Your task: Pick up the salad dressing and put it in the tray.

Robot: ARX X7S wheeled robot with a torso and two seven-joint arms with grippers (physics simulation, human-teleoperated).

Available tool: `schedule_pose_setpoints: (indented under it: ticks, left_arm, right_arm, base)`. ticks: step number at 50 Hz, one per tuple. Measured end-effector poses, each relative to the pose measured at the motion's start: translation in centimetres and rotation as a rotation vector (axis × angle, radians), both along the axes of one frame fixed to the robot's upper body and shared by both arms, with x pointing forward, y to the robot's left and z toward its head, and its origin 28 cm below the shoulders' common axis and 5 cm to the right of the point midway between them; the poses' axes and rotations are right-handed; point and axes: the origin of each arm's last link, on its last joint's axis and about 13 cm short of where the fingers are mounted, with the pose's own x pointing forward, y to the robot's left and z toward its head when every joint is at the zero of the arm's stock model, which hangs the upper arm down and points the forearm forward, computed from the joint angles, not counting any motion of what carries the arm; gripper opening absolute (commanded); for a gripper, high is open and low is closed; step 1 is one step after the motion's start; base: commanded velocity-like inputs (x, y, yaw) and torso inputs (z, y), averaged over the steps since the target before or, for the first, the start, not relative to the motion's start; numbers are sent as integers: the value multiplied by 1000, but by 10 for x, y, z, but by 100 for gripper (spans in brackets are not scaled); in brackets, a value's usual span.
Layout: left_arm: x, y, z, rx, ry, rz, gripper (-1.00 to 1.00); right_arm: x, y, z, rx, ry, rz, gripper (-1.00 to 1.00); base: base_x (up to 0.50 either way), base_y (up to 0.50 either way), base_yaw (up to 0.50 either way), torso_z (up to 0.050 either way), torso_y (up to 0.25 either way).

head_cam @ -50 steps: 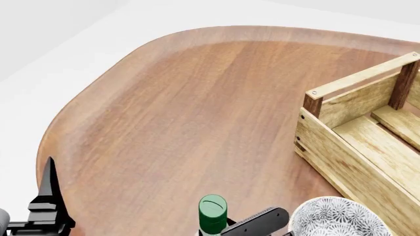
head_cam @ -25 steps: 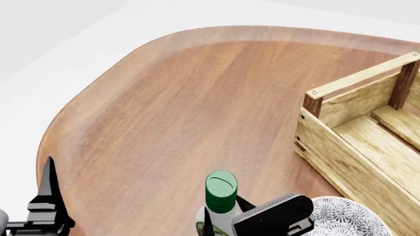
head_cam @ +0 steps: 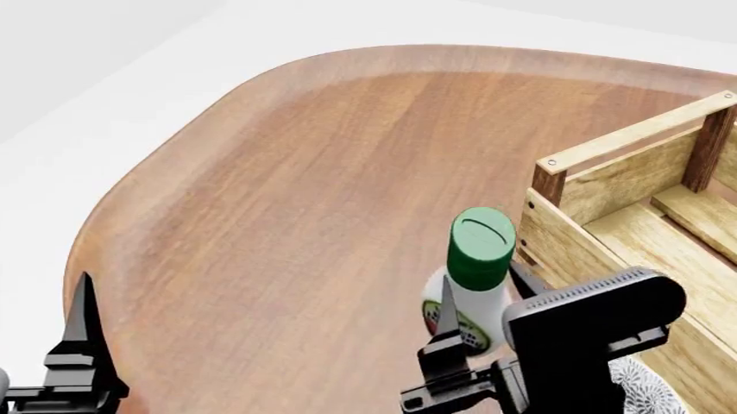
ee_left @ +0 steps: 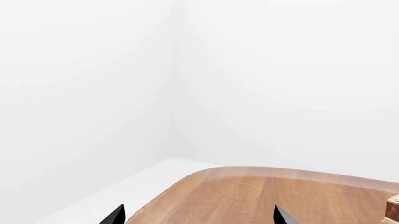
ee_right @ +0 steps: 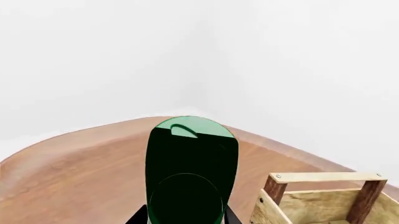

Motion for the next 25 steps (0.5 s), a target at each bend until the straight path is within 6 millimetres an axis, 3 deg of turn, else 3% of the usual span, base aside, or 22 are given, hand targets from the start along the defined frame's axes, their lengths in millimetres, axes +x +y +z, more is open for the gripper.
schedule_pose_setpoints:
  ticks: [25]
  left_arm:
    - [-1, 2, -2, -17, 6, -7, 100]
  right_arm:
    - [4, -44, 48, -14, -82, -262, -100]
  base:
    - [0, 0, 0, 0, 0]
